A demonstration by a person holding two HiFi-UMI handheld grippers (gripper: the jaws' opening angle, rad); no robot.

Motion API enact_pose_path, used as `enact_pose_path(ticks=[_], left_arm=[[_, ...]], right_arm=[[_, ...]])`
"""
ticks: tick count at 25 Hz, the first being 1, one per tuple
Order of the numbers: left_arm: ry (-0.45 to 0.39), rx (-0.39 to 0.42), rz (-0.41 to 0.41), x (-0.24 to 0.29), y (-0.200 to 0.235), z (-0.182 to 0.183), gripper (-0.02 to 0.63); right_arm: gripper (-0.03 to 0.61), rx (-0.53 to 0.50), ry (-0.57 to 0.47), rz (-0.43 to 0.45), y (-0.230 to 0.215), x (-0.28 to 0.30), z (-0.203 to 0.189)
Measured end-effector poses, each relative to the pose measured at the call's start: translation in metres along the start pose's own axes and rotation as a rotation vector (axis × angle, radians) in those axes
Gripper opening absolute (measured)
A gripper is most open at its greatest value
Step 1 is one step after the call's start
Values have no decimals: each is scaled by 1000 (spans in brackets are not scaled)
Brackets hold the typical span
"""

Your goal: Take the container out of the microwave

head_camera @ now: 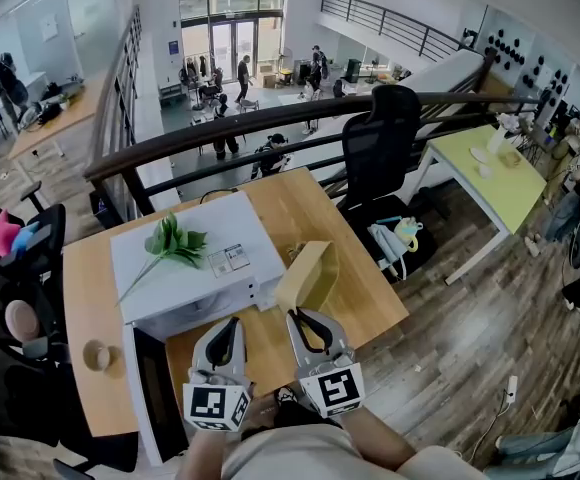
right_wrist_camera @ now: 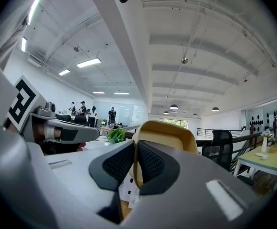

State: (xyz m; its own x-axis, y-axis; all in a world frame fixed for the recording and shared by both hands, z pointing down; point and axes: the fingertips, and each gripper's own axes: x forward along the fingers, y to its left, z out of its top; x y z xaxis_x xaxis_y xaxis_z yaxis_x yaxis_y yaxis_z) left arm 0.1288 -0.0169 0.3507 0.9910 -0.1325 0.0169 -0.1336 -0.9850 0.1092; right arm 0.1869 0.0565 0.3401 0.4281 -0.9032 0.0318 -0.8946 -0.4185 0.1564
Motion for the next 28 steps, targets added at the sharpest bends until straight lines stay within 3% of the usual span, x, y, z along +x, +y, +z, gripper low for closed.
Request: enact_pose_path(ticks=[28], left_arm=[[3, -12, 3, -4, 3, -5, 3]], right_arm=[[37, -10, 13, 3, 4, -2, -2]])
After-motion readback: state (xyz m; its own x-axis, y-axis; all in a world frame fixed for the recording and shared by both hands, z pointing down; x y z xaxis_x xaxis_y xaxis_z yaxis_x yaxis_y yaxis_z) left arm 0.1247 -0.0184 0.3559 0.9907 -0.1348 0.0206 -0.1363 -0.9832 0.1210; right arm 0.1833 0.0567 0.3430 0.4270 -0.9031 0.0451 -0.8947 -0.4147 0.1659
